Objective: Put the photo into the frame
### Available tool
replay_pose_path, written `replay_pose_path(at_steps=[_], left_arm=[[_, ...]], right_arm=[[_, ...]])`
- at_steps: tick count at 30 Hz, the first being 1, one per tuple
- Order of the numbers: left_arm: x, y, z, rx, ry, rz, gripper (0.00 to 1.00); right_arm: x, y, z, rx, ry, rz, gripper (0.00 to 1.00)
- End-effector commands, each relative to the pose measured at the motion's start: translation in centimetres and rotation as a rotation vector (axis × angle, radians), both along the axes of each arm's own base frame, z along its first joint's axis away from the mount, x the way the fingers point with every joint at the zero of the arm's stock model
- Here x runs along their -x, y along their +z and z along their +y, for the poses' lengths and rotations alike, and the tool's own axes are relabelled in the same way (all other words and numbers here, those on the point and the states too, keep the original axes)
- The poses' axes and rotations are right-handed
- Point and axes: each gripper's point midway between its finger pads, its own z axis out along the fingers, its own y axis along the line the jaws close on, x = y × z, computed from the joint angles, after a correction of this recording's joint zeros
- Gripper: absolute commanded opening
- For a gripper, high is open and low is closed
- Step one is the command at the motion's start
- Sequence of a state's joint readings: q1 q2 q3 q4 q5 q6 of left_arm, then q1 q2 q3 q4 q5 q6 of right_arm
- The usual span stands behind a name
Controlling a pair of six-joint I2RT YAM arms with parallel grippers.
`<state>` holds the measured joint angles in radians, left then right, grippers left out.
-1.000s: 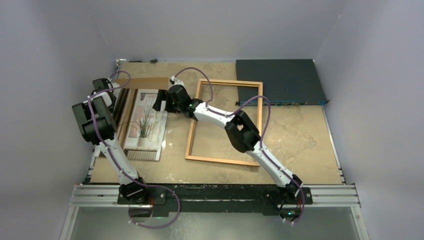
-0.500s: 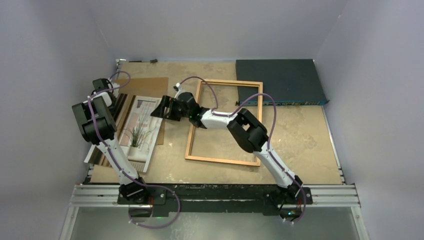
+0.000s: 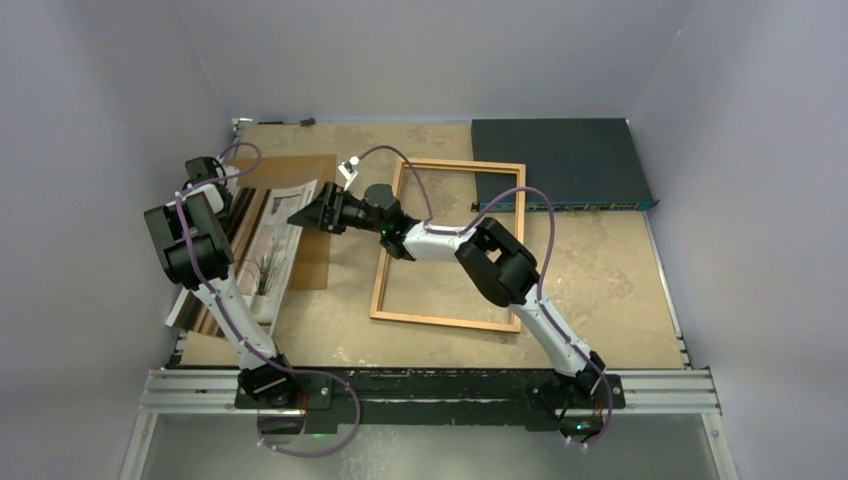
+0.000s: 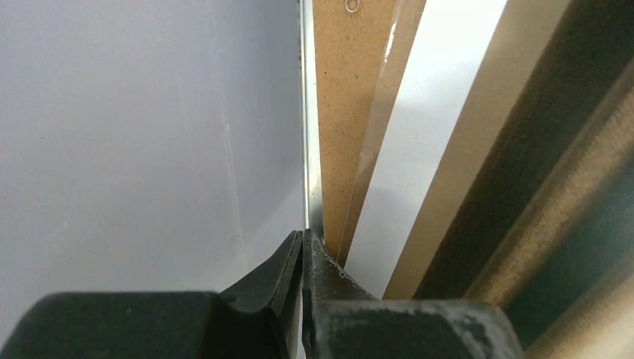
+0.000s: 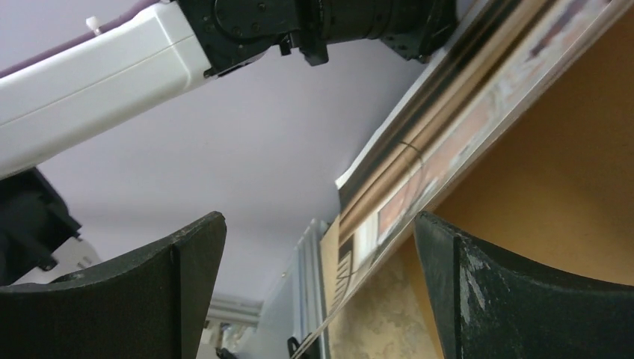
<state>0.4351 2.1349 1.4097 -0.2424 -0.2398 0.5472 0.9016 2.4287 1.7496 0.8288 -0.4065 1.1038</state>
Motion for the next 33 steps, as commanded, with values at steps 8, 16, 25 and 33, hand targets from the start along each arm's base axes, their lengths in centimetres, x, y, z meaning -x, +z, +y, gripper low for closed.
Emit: replay_pose_path(at_steps=[8,16,25,33], left_arm=[[1.2,-1.5,-3.7,0.121,-0.060,0.070,0.01],[1.0,-1.3,-3.7,0.121,-0.059,0.068,0.01],[0.6,-0.3,-3.8,0.128,-0.054,0.049,0.01],[0.4,0.3,-4.0,0.137,-0.059,0.039,0.00]], right_arm=[[1.0,-1.7,1.9,-0.039,0.074,0.040,0.99],[1.4,-1.4,0.9,-0.063,0.084,0.062,0.98],[-0.7,4.7,-3.0,-0.288,0.079,0.054,0.83],[-1.0,5.6,-3.5,-0.273,0.063,0.041,0.64]])
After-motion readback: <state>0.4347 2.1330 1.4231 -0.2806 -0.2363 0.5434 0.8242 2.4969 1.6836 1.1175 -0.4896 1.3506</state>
